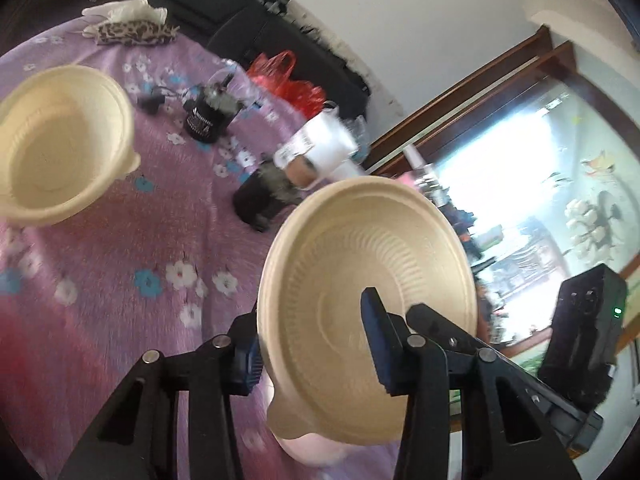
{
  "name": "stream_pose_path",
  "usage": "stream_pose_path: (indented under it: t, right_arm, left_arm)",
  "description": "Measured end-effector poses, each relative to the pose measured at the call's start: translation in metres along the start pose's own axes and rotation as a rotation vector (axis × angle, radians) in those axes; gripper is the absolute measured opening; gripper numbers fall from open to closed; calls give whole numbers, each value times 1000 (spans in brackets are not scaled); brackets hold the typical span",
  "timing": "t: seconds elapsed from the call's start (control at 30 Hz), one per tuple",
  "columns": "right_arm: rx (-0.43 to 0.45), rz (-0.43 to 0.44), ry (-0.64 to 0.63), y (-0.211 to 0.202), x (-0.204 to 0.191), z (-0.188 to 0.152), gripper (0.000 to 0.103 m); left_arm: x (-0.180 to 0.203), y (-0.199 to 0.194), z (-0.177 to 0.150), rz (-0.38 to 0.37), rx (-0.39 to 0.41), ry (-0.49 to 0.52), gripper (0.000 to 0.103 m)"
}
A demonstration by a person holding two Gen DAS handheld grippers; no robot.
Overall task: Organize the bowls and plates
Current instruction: 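Carry the cream bowl onto the stacked red plate and open the right tool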
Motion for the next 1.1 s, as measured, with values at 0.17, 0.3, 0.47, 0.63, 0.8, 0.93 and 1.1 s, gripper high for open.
stream_pose_path:
  t: [0.17,0.3,0.47,0.63,0.8,0.93,1.1]
  right_arm:
    - [57,86,-32,-31,-45,-8,21]
    - [77,195,-96,-40,-106,-20,22]
    - [50,305,-169,-31,-179,-36,22]
    - [-25,389,-209,0,-242,-53,22]
    - [-81,404,-226,25,-271,-65,22]
    - [-102,386,-244,36,-278,-72,22]
    - [-115,364,-247,45,-276,-74,23]
  left_arm:
    - [4,-61,-16,40,46,-13,42]
    - [-13,-127,-21,109,146,-51,43]
    - [-49,-205,-25,228,269,-101,43]
    - [-88,-249,-29,332,329,-160,43]
    - [-119,-267,-34,380,349,-211,43]
    - [-127,-266,-37,420,346,-205,43]
    - [-128,-259,-38,510,330,-151,43]
Point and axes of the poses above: each gripper's, at about its wrist camera, not at the fingertips, and y roughly the way its jaws point, x to its right, z to its top, the point moved 2 cm from there along y, roughly the way its jaws point, and after that the axes turned 1 degree about -x, right-handed, at the moved point
